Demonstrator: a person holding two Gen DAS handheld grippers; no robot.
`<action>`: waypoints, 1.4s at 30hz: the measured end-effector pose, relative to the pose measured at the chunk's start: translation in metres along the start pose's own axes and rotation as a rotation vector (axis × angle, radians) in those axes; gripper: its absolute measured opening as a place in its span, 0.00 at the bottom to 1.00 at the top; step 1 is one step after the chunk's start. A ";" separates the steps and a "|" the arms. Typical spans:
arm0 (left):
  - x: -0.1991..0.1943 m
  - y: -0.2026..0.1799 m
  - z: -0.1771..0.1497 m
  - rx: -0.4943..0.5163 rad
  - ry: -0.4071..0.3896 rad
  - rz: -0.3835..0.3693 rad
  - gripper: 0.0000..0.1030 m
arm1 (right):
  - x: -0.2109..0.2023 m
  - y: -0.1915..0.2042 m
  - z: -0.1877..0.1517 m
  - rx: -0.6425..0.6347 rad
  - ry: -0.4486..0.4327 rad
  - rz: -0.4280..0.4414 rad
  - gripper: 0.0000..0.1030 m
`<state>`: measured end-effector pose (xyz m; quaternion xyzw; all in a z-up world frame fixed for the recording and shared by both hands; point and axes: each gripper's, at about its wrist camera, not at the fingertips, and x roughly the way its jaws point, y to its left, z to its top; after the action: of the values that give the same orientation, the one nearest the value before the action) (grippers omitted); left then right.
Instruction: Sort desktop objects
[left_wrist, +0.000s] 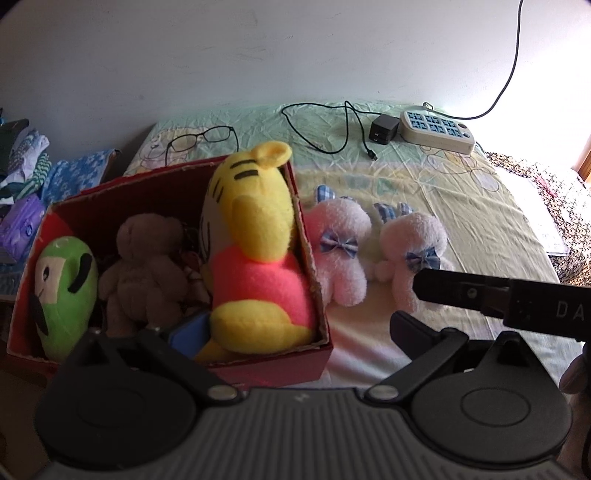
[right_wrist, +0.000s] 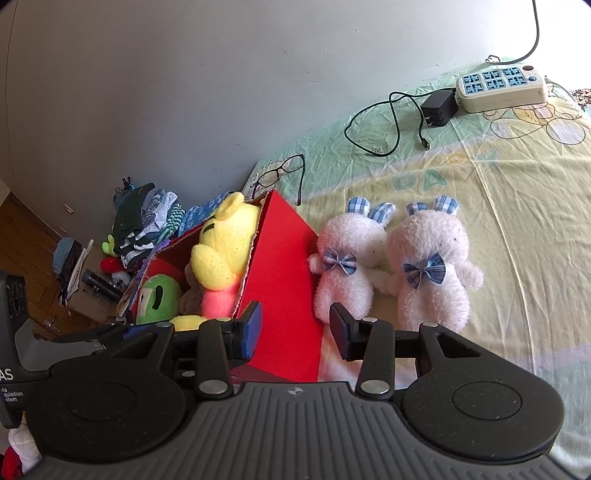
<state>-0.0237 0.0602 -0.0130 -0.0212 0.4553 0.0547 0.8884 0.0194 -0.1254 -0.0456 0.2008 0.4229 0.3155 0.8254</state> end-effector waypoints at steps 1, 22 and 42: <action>0.001 -0.001 0.000 -0.001 0.002 0.010 0.99 | -0.001 -0.003 0.000 0.002 0.003 0.002 0.43; 0.004 -0.027 -0.002 -0.056 0.038 0.216 0.99 | -0.010 -0.050 0.005 -0.020 0.093 0.050 0.43; 0.004 -0.097 0.018 0.071 0.006 0.088 0.99 | -0.044 -0.111 0.010 0.092 0.025 -0.012 0.43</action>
<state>0.0046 -0.0347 -0.0063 0.0304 0.4603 0.0773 0.8838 0.0473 -0.2361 -0.0815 0.2323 0.4483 0.2932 0.8118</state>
